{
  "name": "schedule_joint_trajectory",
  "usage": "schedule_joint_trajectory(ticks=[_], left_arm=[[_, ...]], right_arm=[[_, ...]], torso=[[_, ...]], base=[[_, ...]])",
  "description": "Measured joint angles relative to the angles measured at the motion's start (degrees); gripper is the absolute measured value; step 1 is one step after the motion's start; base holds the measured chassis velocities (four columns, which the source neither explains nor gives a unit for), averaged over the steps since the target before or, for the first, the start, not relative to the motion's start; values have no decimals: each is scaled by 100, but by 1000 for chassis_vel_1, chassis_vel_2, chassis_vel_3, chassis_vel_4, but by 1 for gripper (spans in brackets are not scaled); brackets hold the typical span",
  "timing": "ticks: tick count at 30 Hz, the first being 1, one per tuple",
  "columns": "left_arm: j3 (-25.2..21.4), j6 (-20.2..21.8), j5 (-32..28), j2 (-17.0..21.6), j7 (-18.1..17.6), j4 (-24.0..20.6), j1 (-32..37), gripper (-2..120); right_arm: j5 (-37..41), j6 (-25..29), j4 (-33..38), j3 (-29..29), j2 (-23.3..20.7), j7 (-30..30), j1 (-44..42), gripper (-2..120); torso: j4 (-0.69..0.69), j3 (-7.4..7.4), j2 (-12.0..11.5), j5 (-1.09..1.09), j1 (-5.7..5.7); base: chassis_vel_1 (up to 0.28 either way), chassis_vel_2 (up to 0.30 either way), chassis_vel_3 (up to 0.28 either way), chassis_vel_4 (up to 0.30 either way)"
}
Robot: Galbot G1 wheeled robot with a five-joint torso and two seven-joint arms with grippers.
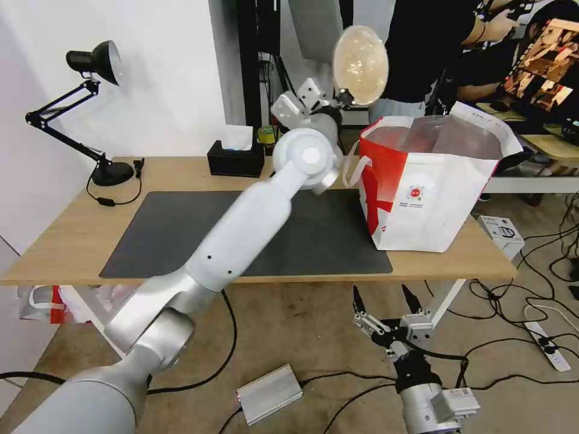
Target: Pick up the trash from the table and place it into the takeout bag.
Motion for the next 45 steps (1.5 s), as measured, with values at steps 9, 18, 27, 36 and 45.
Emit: schedule_joint_trajectory(ticks=[9, 18, 27, 36, 45], left_arm=[[314, 26, 50, -310, 151, 533, -289, 0], [668, 59, -28, -311, 243, 735, -447, 0], [1071, 74, -46, -308, 403, 917, -469, 0], [1342, 201, -55, -304, 453, 1112, -442, 0], [1564, 315, -131, -304, 535, 1245, -465, 0]], right_arm=[[0, 0, 0, 0, 0, 0, 0, 100], [0, 0, 0, 0, 0, 0, 0, 100], [0, 0, 0, 0, 0, 0, 0, 100], [0, 0, 0, 0, 0, 0, 0, 100], [0, 0, 0, 0, 0, 0, 0, 100]], torso=[[0, 0, 0, 0, 0], [0, 0, 0, -1, 0], [0, -1, 0, -1, 0], [0, 0, 0, -1, 0], [0, -1, 0, -1, 0]], base=[[0, 0, 0, 0], [0, 0, 0, 0], [0, 0, 0, 0], [0, 0, 0, 0], [0, 0, 0, 0]])
